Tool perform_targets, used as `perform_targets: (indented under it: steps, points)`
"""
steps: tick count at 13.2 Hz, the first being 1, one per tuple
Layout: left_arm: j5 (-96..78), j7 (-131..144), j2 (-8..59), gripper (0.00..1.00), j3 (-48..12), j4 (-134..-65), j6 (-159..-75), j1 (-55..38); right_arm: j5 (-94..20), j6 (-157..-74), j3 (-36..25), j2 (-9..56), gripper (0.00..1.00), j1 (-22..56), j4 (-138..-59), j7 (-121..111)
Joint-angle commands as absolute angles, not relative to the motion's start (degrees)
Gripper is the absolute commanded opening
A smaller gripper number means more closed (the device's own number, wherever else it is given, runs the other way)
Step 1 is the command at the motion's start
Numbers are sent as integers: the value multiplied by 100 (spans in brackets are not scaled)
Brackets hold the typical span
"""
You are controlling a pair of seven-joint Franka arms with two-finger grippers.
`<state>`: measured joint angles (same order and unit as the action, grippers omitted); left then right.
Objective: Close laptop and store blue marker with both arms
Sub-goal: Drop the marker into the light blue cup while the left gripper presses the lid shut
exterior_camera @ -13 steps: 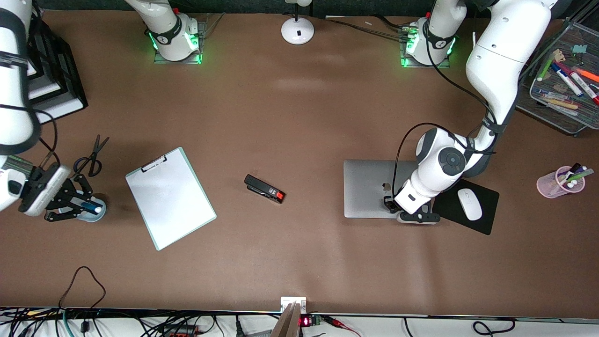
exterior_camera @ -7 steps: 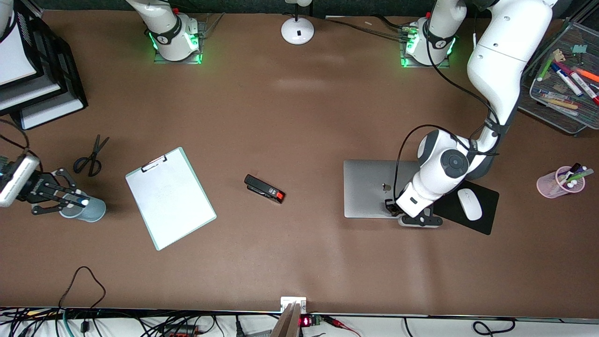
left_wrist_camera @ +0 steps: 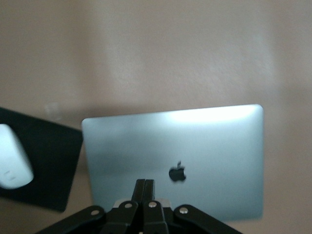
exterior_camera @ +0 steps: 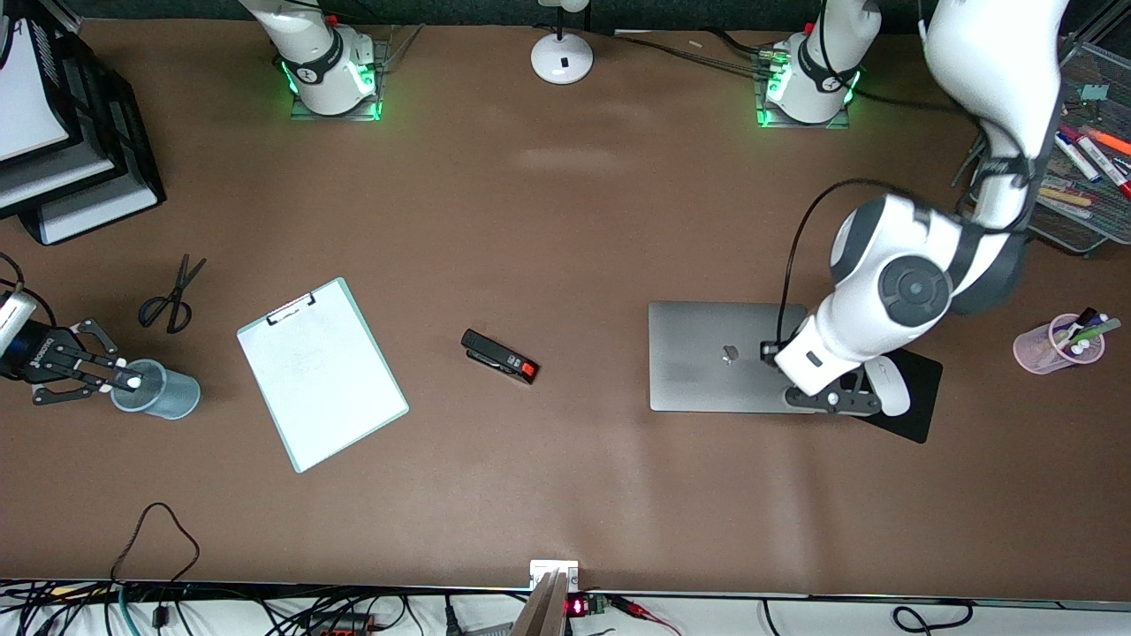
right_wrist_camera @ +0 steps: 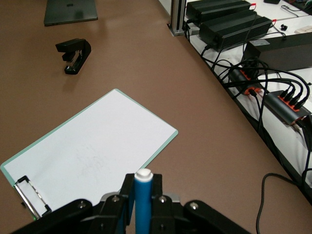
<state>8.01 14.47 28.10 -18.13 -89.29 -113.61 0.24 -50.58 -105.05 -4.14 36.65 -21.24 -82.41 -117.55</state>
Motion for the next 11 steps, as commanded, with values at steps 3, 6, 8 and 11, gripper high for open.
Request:
perform_targets:
  steps: [3,6,8,11]
  points:
    - [932,1020,2155,0,-1846,-8561,-10275,44,-5300,-10362,-343,3902,6,-2285,-8042,-11970]
    - [871,854,1698,3,-1785,-8560,-9538,105,-5309,-10354,-343,3937,28,-2364,-8051,-11997]
    - [844,485,1163,36,-1557,-8805,-9483,97,-5309,-10345,-343,3929,62,-2417,-8042,-11927]
    - [642,-217,730,100,-1118,-9017,-9483,53,-5291,-10231,-352,3876,100,-2426,-8025,-11866]
